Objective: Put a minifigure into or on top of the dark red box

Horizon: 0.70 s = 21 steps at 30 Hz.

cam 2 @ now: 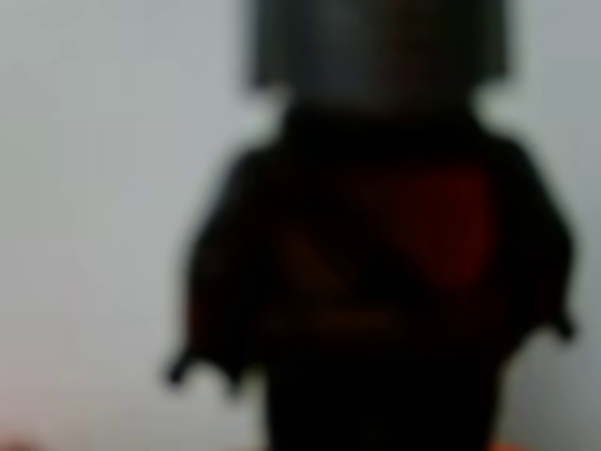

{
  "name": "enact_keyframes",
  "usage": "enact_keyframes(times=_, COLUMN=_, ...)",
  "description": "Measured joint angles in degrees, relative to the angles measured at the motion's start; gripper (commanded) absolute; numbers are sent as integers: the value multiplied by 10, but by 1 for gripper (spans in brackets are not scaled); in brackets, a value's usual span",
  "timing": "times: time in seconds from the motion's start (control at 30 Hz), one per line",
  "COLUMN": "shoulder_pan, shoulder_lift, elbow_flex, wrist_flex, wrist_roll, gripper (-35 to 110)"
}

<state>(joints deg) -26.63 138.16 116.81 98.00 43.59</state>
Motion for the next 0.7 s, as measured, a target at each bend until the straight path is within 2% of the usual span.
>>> enact_keyframes(times=0.37, shoulder_pan=243, shoulder_lift=-105, elbow_flex=-144, wrist_flex=45, wrist_roll=-135, gripper=0)
enact_keyframes(times=0.7, shoulder_pan=493, shoulder_lift=-295, elbow_flex=-292, wrist_flex=45, wrist_roll=-268, gripper=0)
